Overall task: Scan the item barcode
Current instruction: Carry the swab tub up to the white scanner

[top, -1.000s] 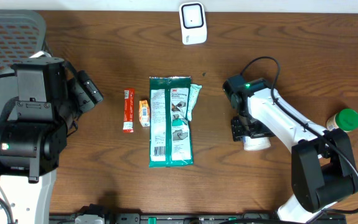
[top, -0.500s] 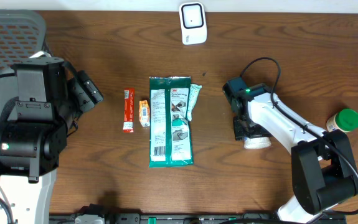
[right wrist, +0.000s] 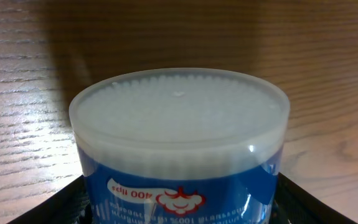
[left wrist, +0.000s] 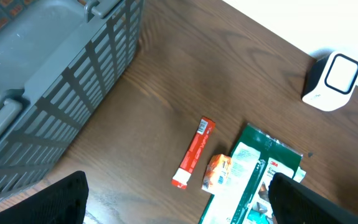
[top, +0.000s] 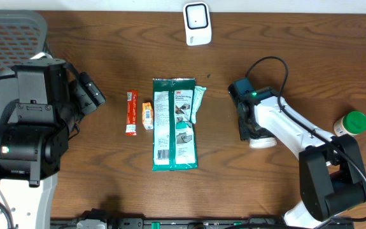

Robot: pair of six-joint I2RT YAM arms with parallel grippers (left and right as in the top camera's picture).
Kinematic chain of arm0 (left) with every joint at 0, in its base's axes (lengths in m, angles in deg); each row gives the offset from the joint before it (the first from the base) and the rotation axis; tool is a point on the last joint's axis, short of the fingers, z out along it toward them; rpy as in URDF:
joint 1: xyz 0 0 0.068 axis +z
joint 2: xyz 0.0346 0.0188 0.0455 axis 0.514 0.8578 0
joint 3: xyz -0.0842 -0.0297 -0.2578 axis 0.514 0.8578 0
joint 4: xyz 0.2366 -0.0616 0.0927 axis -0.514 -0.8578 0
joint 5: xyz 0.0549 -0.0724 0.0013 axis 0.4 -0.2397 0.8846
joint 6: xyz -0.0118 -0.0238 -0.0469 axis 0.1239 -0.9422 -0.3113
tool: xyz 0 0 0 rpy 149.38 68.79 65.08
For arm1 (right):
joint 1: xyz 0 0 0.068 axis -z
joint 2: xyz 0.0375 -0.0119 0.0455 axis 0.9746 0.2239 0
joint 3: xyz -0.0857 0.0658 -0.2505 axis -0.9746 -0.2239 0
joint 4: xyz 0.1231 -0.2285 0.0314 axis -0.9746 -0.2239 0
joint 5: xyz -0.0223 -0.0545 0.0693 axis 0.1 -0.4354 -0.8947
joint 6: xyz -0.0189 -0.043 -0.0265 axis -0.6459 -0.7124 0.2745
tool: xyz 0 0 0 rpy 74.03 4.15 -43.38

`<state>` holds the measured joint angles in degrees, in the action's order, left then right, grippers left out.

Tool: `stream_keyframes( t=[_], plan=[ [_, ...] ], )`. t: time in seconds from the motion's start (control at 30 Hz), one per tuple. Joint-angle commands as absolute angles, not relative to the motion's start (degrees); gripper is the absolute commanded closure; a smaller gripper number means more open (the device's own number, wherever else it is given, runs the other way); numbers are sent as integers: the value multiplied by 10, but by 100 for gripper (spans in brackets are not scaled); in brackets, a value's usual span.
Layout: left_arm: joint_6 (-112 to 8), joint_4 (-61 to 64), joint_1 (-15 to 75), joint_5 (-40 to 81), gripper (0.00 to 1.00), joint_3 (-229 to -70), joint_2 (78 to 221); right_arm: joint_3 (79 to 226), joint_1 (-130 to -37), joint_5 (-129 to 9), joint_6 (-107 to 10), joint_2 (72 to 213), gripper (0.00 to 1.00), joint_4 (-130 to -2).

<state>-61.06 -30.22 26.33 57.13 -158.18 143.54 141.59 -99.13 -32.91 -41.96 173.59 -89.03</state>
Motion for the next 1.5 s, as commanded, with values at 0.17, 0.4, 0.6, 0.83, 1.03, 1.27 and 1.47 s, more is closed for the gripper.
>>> stream_keyframes(
  t=[0.17,0.4,0.6,0.83,1.03,1.27,1.47],
  plan=[
    [-605,-304,265,578,10,-1589,1435,1468,-981,-550,-490,1693,66,-895],
    [-605,-304,265,578,10,-1589,1435,1474,-980,-591,-504,1689,69,-895],
    [-605,-304,265,578,10,-1589,1435,1640,-977,-607,-494,1689,71,-1049],
    [-605,-304,265,578,10,-1589,1435,1930,-968,-616,-479,1742,80,-1158],
    [-605,-304,265,578,10,-1589,1435,2168,-966,-676,-465,1912,84,-1170],
    [-605,-304,265,578,10,-1589,1435,2230,-946,-696,-396,2064,85,-961],
    [-605,-304,265,578,10,-1589,1435,2230,-925,-696,-322,2120,81,-805]
  ],
)
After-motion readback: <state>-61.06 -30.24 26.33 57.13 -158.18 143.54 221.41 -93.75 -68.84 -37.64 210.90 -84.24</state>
